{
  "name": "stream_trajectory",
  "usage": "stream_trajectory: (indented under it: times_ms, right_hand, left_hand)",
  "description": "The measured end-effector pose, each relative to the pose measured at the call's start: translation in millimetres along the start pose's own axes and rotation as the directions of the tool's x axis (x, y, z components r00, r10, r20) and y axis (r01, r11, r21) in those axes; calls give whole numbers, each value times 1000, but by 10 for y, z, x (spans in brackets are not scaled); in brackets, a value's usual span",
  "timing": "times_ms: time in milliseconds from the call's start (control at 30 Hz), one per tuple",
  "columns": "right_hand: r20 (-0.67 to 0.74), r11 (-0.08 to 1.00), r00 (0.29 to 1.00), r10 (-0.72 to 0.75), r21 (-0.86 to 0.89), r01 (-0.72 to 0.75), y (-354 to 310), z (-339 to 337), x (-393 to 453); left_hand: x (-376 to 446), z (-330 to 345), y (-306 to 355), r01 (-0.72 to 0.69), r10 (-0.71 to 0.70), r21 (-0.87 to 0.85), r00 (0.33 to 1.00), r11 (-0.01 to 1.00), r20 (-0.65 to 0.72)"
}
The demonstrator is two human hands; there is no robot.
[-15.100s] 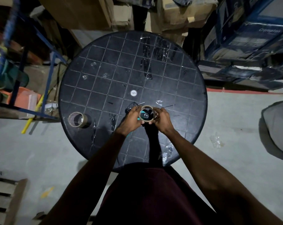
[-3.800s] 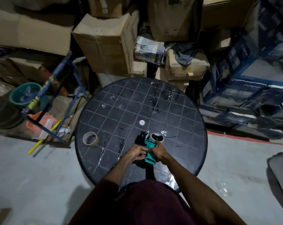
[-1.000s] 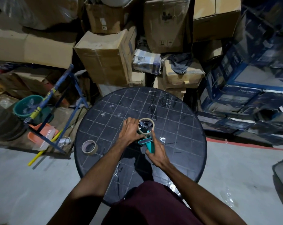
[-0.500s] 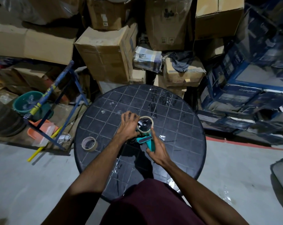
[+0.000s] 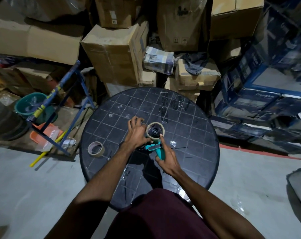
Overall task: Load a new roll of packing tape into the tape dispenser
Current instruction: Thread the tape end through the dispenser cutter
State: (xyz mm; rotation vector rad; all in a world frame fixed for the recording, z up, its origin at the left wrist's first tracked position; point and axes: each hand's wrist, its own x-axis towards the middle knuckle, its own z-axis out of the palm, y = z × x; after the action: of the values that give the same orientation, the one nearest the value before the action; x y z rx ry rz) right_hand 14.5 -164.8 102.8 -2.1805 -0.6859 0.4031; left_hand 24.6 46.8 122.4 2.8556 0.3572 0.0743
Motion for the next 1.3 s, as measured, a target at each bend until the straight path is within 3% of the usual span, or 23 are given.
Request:
stream_trajectory:
  times_ms: [333, 600, 867, 1067, 1300]
  right_hand:
    - [9, 1000, 1000, 3, -16, -3, 0, 22, -32]
    - [15, 1000, 1000, 13, 2, -13, -15, 30, -21]
    - [9, 999, 999, 35, 3, -35, -11, 42, -62]
    - [9, 999, 999, 38, 3, -38, 2, 50, -31]
    - [29, 999, 999, 33, 0, -33, 25, 73, -43]
  left_hand:
    - [-80, 20, -56, -56, 58, -46, 998, 997, 37]
    - [-90, -8, -69, -45, 42, 53, 998, 998, 47]
    - [-104, -22, -87, -88, 89, -41, 996, 995, 10]
    - [-103, -21, -96, 25, -25, 73, 1000, 997, -12]
    - [-87, 54, -117, -48, 49, -2, 998, 999, 50]
